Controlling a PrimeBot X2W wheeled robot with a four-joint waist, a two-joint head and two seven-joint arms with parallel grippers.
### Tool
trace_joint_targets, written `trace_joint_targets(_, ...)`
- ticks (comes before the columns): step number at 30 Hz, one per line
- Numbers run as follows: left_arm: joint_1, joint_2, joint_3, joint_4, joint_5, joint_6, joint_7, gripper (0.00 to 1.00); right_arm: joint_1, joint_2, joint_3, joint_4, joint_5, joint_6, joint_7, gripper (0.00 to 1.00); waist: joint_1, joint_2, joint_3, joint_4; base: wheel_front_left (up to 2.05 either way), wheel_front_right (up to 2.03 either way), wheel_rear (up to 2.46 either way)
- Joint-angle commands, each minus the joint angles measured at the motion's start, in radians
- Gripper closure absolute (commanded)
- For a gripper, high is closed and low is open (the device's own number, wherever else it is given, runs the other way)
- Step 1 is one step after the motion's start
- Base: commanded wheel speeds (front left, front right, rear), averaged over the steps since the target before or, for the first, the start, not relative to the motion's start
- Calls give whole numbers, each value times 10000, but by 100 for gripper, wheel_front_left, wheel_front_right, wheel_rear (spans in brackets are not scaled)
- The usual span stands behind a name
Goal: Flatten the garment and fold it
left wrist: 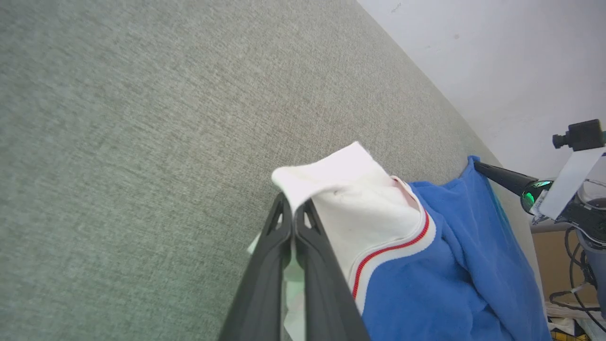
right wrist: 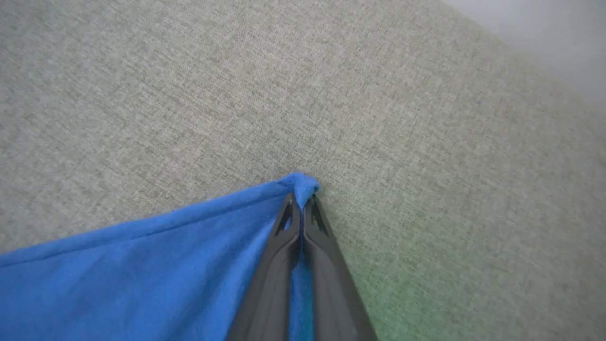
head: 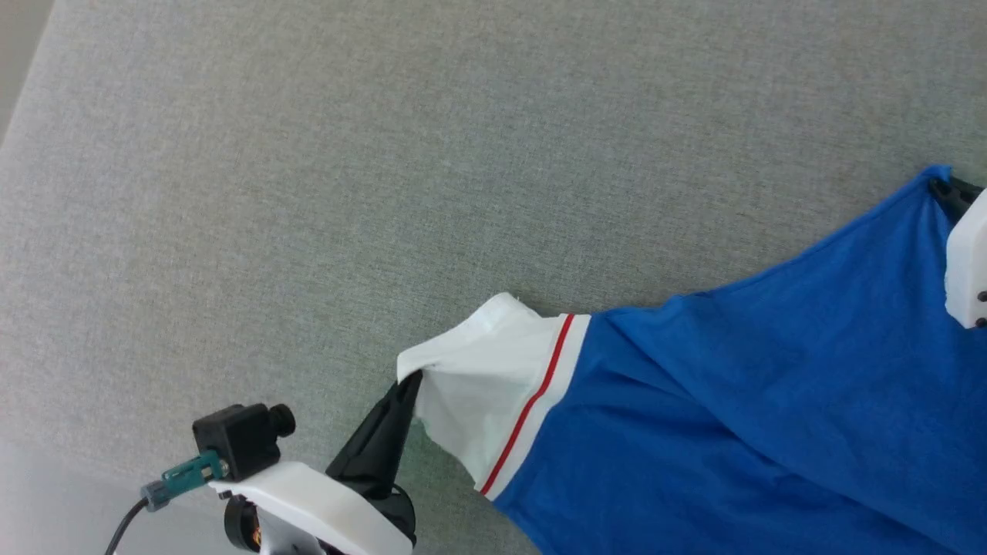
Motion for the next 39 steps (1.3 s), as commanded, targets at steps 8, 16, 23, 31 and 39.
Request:
trace_joint_targets(8,-184,208,436,66,199,342,-182,100,369,803,-578,60,-169,-21,-1291,100,-1,-2,-1450,-989,0,0,0)
trace_joint_targets(16,-1557,774,1403,375,1165,1411,-305,100,489,1827,-1239,-505,-322,-21,-2841,100,-1,-2,-2804,-1896,0,0,0)
trace_joint_targets(23,-4308,1404,1829,823,2149,1514,-79,100,-108,2263,-1275,-962,-468,-21,-3496,100,-1,-2,-3626,-2448,0,0,0)
trace_joint_targets(31,-7693,1859,1491,1894,2782,834,942,100,-1418,2250,-1132,-1287,-362,-21,-3254,100,-1,-2,-4244,-2675,0,0,0)
trace_joint_targets(39,-10183,1735,942,3142,2580,348,2804,100,-3183,2030,-497,-1051,-221,-21,-2231,100,-1,-2,-4088,-2878,0,0,0)
